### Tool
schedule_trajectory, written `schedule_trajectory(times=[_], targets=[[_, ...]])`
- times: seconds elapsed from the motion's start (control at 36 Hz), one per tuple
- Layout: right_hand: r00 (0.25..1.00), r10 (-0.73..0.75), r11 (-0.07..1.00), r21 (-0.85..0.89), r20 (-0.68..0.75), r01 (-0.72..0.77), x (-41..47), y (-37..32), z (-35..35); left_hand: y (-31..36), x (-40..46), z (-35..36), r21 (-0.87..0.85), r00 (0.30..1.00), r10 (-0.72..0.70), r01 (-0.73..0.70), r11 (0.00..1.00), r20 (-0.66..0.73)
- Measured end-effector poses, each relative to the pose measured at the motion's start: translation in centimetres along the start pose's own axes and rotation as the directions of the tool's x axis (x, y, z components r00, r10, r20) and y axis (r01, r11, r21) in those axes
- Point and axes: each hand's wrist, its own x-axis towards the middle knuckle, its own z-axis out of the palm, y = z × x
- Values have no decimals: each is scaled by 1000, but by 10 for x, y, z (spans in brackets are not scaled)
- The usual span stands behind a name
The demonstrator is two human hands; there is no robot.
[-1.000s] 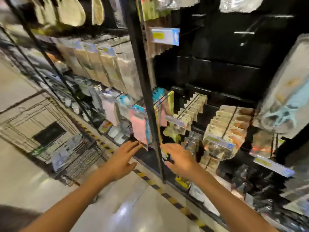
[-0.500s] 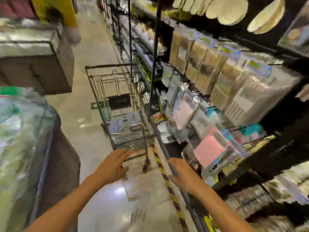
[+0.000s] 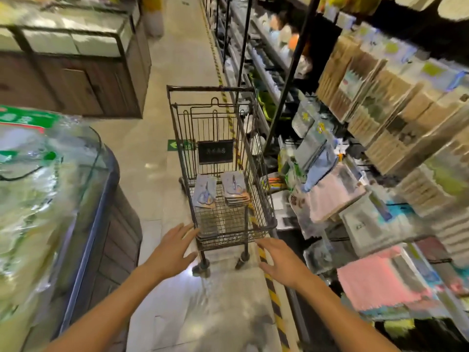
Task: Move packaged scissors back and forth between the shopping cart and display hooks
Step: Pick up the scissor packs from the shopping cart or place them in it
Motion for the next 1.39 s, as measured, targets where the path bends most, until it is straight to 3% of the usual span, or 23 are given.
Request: schedule_trajectory(times=[0.36, 0.64, 0.86, 1.06, 1.39], targets=[[990, -118, 992, 55, 78, 114, 136, 105, -68, 55, 137, -28, 87, 986, -156, 150, 985, 61], [972, -151, 988, 68, 178, 141, 227, 135, -93, 60, 214, -23, -11, 974, -222, 222, 975, 34], [968, -50, 996, 88, 245, 29, 298, 136, -78, 27, 284, -13, -29, 967, -242, 245, 969, 76], [939, 50, 999, -12, 340, -48, 360, 141, -55, -15, 338, -4, -79, 943, -292, 307, 948, 159], [903, 148, 967, 131, 403, -216, 465, 166, 27, -91, 401, 77, -83, 898, -305, 347, 934, 318]])
